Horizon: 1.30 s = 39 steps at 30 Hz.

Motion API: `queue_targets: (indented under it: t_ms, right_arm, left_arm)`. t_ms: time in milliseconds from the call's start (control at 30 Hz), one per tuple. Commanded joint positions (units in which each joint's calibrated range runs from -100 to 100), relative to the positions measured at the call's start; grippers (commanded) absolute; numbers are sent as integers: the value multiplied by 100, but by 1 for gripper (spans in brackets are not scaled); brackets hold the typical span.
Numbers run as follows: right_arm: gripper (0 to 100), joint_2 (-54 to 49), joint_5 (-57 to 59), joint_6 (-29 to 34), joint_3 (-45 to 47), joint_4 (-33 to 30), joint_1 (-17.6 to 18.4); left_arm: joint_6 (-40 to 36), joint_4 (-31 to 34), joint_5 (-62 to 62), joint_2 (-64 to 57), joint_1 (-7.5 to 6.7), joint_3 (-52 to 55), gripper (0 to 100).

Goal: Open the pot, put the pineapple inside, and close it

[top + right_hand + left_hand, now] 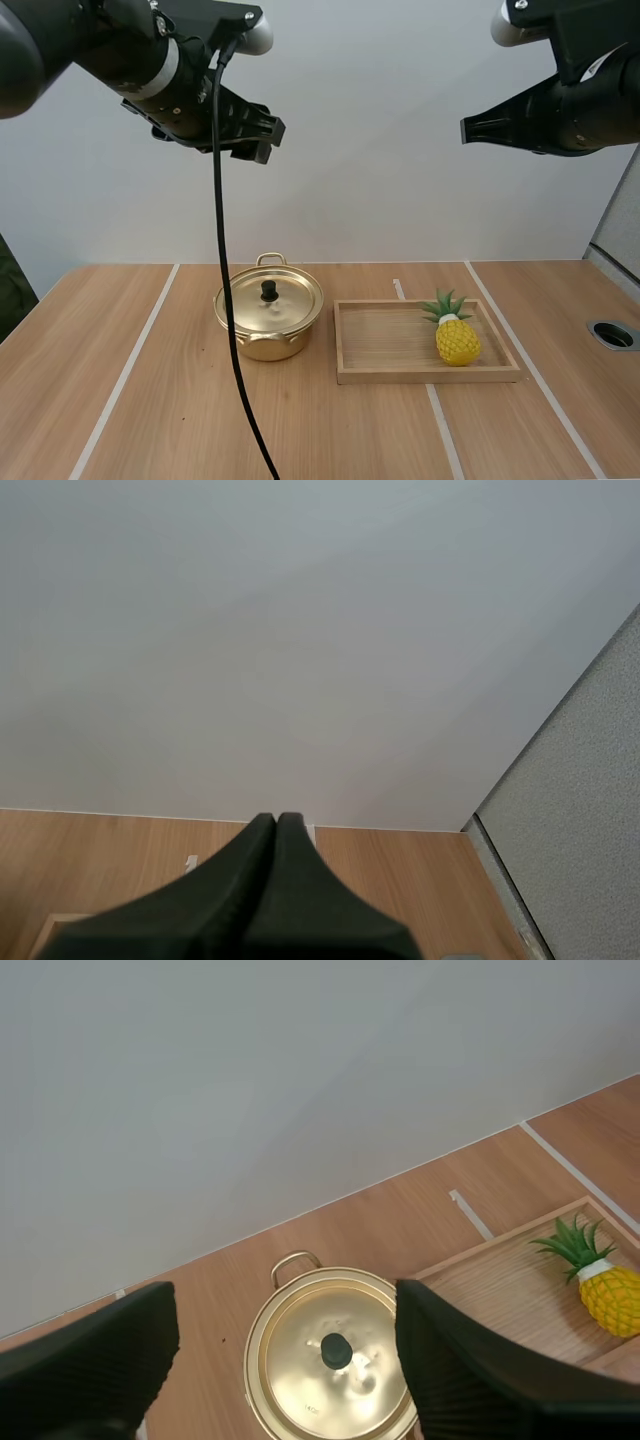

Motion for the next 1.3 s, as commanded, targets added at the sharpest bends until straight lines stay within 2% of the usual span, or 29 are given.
queue_targets:
  t_ms: [0, 600, 1033, 1267]
  right_arm:
    - [0, -14, -42, -29, -48, 62, -34]
    - [0, -14, 234, -29, -48, 144, -34]
    - [0, -14, 273, -29, -48, 144, -34]
    - [0, -14, 423, -29, -48, 144, -34]
  left_arm:
    - [129, -198, -93, 166, -17, -30, 100]
    - [201, -365, -59, 1752, -17, 17, 100]
    - [655, -415, -1149, 2161, -17, 1456, 100]
    - [975, -927, -1463, 2269, -17, 1764, 100]
